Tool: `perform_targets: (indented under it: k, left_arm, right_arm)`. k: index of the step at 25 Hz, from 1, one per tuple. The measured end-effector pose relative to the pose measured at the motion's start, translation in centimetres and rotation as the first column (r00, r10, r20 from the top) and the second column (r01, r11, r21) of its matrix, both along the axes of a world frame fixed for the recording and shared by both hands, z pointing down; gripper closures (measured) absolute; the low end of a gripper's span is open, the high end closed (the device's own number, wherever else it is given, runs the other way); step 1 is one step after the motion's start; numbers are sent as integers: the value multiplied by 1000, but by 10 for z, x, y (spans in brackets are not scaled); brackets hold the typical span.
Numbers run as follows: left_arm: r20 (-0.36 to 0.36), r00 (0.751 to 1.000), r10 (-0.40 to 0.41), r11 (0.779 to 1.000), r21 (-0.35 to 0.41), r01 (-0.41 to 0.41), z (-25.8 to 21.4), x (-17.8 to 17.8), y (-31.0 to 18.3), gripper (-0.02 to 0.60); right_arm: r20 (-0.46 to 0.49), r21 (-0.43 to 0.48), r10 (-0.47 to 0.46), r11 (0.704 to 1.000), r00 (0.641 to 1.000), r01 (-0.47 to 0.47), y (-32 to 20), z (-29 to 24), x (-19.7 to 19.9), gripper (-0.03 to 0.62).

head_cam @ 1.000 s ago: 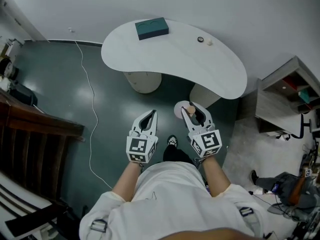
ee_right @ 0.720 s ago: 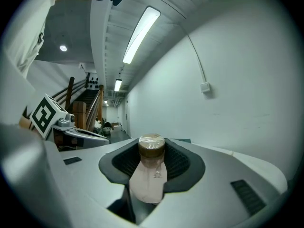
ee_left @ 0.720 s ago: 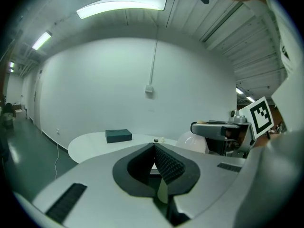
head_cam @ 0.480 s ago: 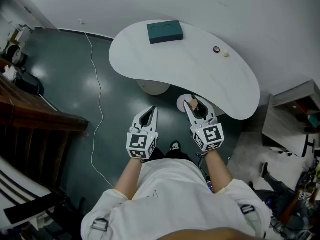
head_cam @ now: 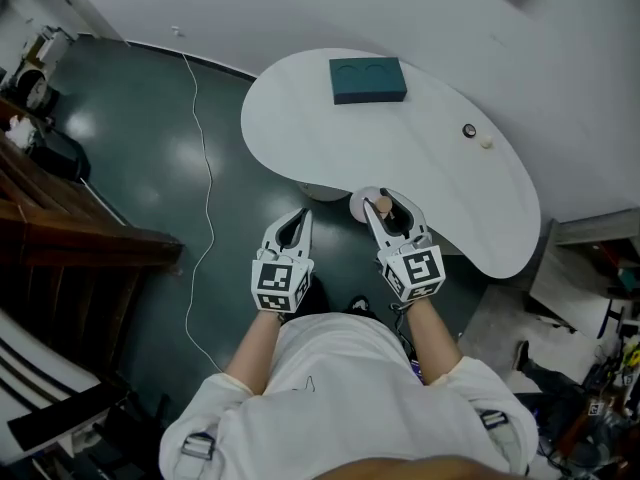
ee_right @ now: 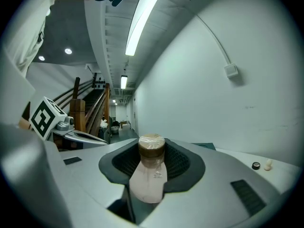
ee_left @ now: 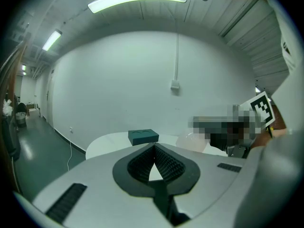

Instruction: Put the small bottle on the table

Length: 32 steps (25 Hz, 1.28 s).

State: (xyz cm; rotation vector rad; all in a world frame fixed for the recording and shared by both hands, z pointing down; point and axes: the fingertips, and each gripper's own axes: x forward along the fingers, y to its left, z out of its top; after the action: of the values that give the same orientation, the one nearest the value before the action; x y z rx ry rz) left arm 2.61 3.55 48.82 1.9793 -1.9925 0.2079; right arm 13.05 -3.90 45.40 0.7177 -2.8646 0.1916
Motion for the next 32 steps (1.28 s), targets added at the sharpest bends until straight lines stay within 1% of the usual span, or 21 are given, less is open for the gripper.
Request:
perform_targets:
  k: [6,9,13,16,20,23,27,32]
  left_arm:
    - [2,999,51,999,-16,-51,5,-80,-24,569]
    - [2,998,71,997,-23,-70,12,-120,-35,569]
    - [-7,998,61,997,-36,-61,19,-164,-48,568]
    - [-25,999,35,998,-47,-36,28,-188,-54,569]
    - [-37,999,-7,998,-68,4,42,-213,-72,569]
    - [-34,999,-39,996,-79,37,50,-232,-95,569]
    - [-46,995,-90,989,-119,84,63,-257,-126,569]
    - [-58,991,-122,980,-164,111,86,-273,-172,569]
  right_arm:
    - [3,-13,46,999,999,-46,-24,2,-82,457]
    - [18,-28,79,997,997,-79,-38,6,-121,457]
    - [17,-51,100,994,995,-99,-54,11,-164,457]
    - [-2,-59,80,995,997,-80,-64,17,-190,457]
    - [-22,-69,40,997,999,-41,-91,30,-220,457]
    - [-36,-66,5,998,999,-8,-119,39,-242,457]
    - [-70,-77,-39,996,997,33,-151,57,-274,457]
    - [-90,-104,-66,993,994,57,-201,82,-305,457]
